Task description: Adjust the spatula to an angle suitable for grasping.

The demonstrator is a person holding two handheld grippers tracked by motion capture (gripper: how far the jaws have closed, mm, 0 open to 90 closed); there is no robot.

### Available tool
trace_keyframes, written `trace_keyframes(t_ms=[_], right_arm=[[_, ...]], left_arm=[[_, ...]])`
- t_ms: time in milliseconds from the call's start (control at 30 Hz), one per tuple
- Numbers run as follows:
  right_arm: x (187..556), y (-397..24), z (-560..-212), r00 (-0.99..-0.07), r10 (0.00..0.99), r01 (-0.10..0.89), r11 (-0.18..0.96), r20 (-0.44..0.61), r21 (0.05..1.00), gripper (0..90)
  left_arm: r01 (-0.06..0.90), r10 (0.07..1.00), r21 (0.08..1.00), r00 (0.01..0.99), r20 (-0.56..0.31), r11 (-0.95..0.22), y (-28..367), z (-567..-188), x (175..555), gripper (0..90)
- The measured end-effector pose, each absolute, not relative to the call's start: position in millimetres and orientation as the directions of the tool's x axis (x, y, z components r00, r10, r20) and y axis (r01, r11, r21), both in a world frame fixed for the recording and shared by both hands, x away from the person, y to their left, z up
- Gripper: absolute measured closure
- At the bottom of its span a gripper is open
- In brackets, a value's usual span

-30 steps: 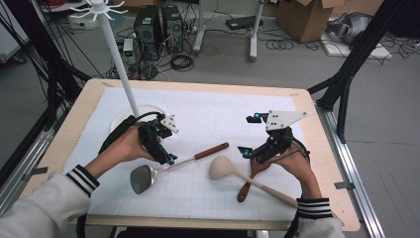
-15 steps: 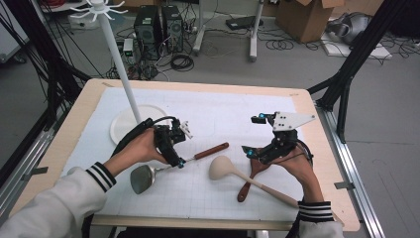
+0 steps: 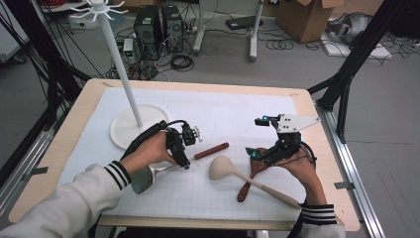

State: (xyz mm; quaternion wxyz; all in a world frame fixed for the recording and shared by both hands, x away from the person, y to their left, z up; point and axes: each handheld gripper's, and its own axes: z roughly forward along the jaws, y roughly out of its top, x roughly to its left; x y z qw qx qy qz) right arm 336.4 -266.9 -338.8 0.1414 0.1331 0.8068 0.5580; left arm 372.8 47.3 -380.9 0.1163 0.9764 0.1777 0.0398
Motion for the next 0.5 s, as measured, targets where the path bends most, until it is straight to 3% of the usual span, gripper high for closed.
trace_keyframes(t_ms=[500], right_arm=[[336.4,-268.8,-339.8,-0.924,0.375,0.067,0.351,-0.075,0.934,0.3]], left_arm=[[0.367,0.377,0.145,0.925,0.047,-0.919,40.1,-395.1,376.5,50.1]])
